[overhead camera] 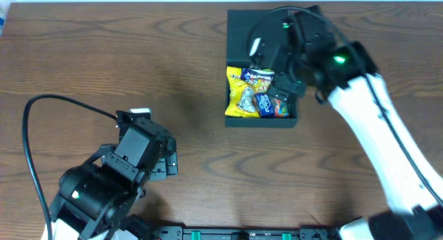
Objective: Pack container
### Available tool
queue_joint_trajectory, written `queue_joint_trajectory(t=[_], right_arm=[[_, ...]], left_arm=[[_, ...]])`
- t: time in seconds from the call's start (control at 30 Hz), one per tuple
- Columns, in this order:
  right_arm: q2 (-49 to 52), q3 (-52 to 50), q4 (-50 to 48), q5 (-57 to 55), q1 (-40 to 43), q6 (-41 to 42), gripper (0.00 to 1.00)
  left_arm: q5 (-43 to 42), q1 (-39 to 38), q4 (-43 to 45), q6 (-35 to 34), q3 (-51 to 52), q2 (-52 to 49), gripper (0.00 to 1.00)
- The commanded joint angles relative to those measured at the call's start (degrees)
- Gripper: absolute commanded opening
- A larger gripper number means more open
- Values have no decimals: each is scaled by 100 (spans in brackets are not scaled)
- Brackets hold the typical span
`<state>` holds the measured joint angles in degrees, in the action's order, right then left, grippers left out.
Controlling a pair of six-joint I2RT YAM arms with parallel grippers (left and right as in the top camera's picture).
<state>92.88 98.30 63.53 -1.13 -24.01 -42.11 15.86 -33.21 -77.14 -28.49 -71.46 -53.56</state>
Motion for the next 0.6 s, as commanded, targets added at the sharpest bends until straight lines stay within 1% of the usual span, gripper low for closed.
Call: queue_joint_trajectory(t=[0.0,0.07,0.27,0.37,0.57], right_arm=[[-409,96,153,179,166,1281,99],[-608,96,291,181,212,1539,99],[-813,96,509,181,219,1550,99],[-811,94,509,181,219,1550,99],[-811,94,509,181,219,1550,99]], left_arm=[[103,9,-17,20,0,7,95],[103,9,-17,20,0,7,95],[109,9,-24,26,0,7,95],[428,9,-155,448,0,7,95],[387,9,-201,472,0,7,95]])
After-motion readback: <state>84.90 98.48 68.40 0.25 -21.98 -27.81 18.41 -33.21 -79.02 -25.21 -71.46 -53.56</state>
